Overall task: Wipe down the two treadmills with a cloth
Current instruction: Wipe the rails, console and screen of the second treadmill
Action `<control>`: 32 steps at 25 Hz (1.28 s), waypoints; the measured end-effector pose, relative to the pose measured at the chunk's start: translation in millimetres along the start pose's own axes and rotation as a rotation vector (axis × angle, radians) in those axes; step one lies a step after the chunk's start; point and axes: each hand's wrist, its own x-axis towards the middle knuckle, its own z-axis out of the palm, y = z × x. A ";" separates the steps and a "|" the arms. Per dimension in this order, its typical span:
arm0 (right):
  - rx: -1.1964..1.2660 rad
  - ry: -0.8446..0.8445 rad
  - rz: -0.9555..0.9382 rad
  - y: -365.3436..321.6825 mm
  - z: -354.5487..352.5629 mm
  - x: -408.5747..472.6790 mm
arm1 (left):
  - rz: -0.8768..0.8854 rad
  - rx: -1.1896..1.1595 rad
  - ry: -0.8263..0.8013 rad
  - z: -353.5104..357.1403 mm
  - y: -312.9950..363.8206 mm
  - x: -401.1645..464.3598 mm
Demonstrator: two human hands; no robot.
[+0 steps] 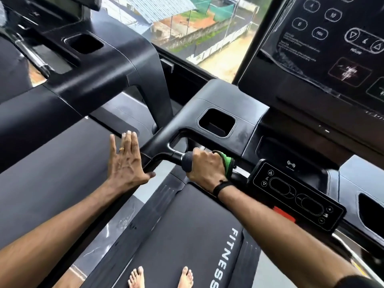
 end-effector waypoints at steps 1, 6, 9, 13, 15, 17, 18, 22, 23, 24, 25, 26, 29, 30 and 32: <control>-0.001 0.011 -0.005 -7.1 1.1 3.3 | -0.008 -0.002 0.012 -0.1 -0.2 -0.6; 0.069 0.012 -0.027 -38.5 3.0 29.0 | 0.006 -0.006 0.007 -0.7 2.2 -1.3; 0.005 0.075 -0.035 -61.3 11.7 33.0 | 0.001 0.007 0.020 -0.7 1.9 0.7; 0.074 0.084 -0.033 -57.6 9.5 38.4 | 0.062 0.077 0.041 -5.4 2.7 0.6; 0.084 0.083 -0.032 -58.8 9.5 35.8 | 0.112 0.119 0.051 -11.5 4.4 -1.9; 0.005 0.079 -0.051 -58.6 9.7 22.2 | 0.166 0.164 0.071 -16.4 5.5 -4.6; -0.036 0.096 -0.076 -55.2 11.3 14.4 | 0.199 0.194 0.077 -18.2 5.9 -6.1; -0.104 0.283 -0.145 -13.7 20.7 -23.8 | 0.333 0.266 0.110 -25.7 13.4 -13.3; -0.127 0.312 -0.123 -1.8 20.9 -32.9 | 0.364 0.270 0.116 -26.6 14.3 -14.3; -0.155 0.332 -0.095 10.3 21.8 -42.0 | 0.392 0.271 0.122 -27.5 15.3 -14.5; -0.181 0.343 -0.073 21.7 21.8 -51.2 | 0.411 0.269 0.126 -28.5 15.8 -14.6; -0.194 0.348 -0.062 32.4 22.4 -60.9 | 0.421 0.262 0.133 -29.5 17.0 -15.2; -0.162 0.395 -0.094 62.4 24.6 -95.3 | 0.450 0.175 0.148 -35.1 38.8 -13.6; -0.141 0.392 -0.104 68.8 24.7 -106.6 | 0.466 0.133 0.155 -37.7 51.6 -11.2; -0.106 0.343 -0.087 78.3 24.7 -128.3 | 0.521 0.041 0.191 -44.3 82.7 -5.7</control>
